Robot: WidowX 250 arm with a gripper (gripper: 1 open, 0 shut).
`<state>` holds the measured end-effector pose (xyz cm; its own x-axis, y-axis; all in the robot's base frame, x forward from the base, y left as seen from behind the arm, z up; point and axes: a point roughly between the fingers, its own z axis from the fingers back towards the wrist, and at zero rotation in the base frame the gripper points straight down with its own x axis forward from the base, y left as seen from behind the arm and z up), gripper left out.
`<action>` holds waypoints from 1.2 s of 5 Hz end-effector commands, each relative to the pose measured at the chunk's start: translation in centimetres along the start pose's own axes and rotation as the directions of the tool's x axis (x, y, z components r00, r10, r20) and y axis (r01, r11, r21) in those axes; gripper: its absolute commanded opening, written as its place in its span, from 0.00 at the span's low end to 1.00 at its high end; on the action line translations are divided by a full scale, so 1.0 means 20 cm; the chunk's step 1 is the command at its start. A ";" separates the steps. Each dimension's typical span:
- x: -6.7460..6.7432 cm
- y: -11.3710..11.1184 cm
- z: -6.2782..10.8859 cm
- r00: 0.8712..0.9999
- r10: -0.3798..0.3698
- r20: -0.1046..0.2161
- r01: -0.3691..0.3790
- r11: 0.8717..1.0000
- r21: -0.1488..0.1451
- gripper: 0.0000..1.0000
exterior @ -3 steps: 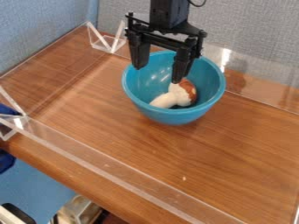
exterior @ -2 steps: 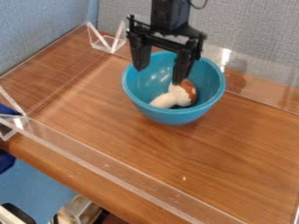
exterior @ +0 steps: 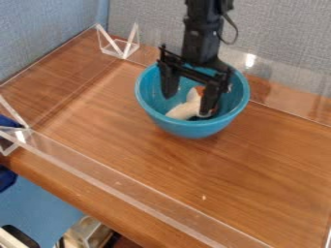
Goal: Remove the mushroom from inside the blue bowl and put it on the table
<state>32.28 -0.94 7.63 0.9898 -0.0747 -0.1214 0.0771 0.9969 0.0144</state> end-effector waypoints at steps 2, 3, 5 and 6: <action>0.11 0.01 -0.05 0.997 0.070 0.036 -0.070 0.997 0.009 1.00; 0.12 0.01 -0.06 0.999 0.018 0.037 -0.019 1.000 0.018 0.00; 0.11 0.01 0.05 0.992 -0.114 0.063 0.112 0.993 0.025 0.00; 0.09 0.01 0.18 0.977 -0.191 0.098 0.189 0.981 0.033 0.00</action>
<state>33.90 -0.86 8.37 0.9629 -0.2506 -0.1001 0.2525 0.9676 0.0066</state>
